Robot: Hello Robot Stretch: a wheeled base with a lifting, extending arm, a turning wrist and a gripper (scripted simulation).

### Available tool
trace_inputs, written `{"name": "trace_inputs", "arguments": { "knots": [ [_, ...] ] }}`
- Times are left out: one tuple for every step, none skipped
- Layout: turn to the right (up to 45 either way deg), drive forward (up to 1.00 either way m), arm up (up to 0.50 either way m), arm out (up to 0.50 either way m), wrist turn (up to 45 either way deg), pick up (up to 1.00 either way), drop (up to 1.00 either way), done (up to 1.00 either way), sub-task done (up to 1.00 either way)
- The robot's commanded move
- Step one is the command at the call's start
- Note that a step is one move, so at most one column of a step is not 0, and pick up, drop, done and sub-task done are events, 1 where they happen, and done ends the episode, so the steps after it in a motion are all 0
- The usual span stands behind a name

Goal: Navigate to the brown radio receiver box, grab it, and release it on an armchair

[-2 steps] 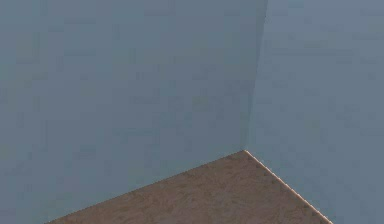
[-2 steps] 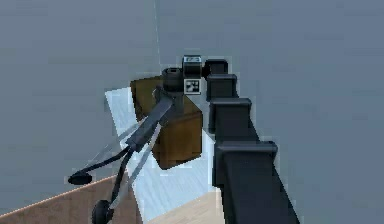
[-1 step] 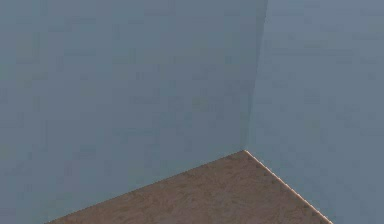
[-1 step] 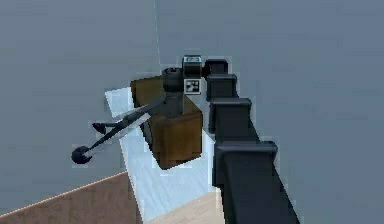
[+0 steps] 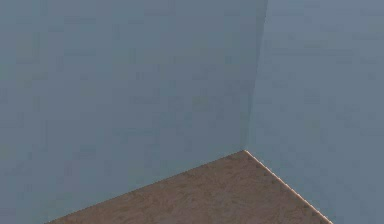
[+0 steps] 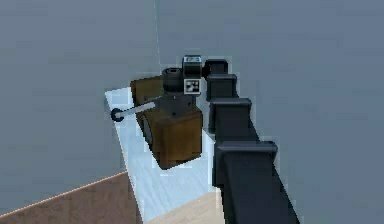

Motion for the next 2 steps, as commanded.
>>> {"name": "trace_inputs", "arguments": {
  "knots": [
    [0.0,0.0,0.0,0.0,18.0,0.0,0.0,0.0,0.0],
    [0.0,0.0,-0.28,0.0,0.0,0.0,0.0,0.0,0.0]
  ]
}}
